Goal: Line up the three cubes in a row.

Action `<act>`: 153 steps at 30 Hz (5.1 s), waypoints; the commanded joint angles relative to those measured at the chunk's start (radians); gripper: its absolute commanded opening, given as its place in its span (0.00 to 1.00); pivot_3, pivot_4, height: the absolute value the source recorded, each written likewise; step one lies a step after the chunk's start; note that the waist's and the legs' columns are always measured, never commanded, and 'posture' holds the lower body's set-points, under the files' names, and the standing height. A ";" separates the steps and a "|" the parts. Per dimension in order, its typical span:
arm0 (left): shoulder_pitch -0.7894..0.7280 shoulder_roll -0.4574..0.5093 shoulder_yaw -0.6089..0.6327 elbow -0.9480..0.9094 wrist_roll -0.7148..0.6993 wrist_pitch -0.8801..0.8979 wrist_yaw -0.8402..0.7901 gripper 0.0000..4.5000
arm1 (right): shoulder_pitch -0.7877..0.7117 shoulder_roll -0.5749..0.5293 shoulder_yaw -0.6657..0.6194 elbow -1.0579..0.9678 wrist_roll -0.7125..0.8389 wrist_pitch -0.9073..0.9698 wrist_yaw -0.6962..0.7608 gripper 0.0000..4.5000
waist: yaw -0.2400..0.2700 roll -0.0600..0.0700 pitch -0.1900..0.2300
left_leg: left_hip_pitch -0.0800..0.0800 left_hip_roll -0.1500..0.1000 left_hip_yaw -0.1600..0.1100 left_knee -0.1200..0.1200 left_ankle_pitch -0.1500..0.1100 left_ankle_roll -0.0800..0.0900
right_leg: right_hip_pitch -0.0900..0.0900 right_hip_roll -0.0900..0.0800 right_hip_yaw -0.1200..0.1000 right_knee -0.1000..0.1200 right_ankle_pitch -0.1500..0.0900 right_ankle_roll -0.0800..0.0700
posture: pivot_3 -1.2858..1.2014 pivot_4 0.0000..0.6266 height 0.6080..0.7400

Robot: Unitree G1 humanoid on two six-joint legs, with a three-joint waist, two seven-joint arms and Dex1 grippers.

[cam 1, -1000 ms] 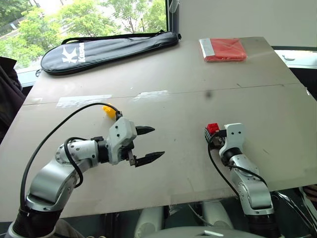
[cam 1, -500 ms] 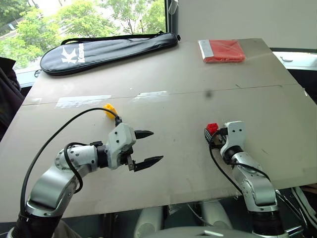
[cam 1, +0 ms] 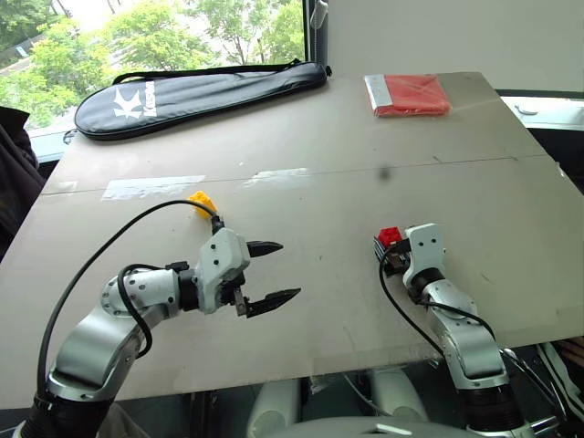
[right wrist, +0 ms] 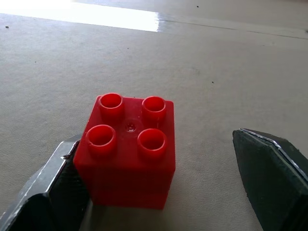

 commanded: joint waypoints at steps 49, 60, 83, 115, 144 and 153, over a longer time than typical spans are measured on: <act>0.508 -0.227 0.602 0.354 -0.011 -0.451 0.026 1.00 | 0.183 -0.519 -0.243 -0.137 0.698 -0.295 1.115 1.00 | 0.014 -0.001 0.002 | 0.000 0.004 0.001 0.001 -0.001 0.001 | 0.003 -0.001 -0.004 -0.005 -0.001 0.000 | 0.52 0.24 0.79; 0.369 -0.181 0.526 0.607 0.057 -0.565 -0.045 1.00 | 0.187 -0.499 -0.230 -0.162 0.697 -0.284 1.117 1.00 | 0.017 -0.001 0.002 | 0.000 0.004 0.000 0.001 -0.001 0.001 | 0.003 -0.001 -0.004 -0.004 -0.001 0.000 | 0.52 0.24 0.79; 0.143 -0.145 0.339 0.738 0.132 -0.572 -0.087 0.29 | 0.219 -0.486 -0.239 -0.197 0.700 -0.278 1.061 1.00 | 0.020 -0.001 0.002 | 0.001 0.004 0.000 0.000 -0.001 0.000 | 0.003 -0.003 -0.005 -0.004 0.000 0.000 | 0.52 0.24 0.79; -0.787 -0.541 -0.376 1.218 0.436 -0.586 -0.353 0.29 | 0.305 -0.429 -0.396 -0.030 0.582 -0.425 0.949 1.00 | 0.027 0.000 0.002 | -0.002 -0.002 0.003 0.003 -0.001 0.001 | 0.003 0.000 -0.005 -0.003 0.003 0.003 | 0.52 0.24 0.79; -0.779 -0.576 -0.375 1.273 0.490 -0.552 -0.284 0.99 | 0.297 -0.430 -0.375 -0.007 0.578 -0.435 0.977 1.00 | 0.032 0.000 0.002 | 0.003 -0.002 0.000 0.004 -0.001 0.001 | 0.008 0.000 -0.004 -0.003 0.003 0.004 | 0.52 0.24 0.79; -0.736 -0.502 -0.285 1.046 0.348 -0.414 -0.352 0.99 | 0.293 -0.433 -0.369 -0.026 0.616 -0.412 1.002 1.00 | 0.018 0.001 0.002 | 0.002 -0.001 -0.001 0.004 -0.001 0.001 | 0.007 0.000 -0.004 -0.003 0.003 0.004 | 0.52 0.24 0.79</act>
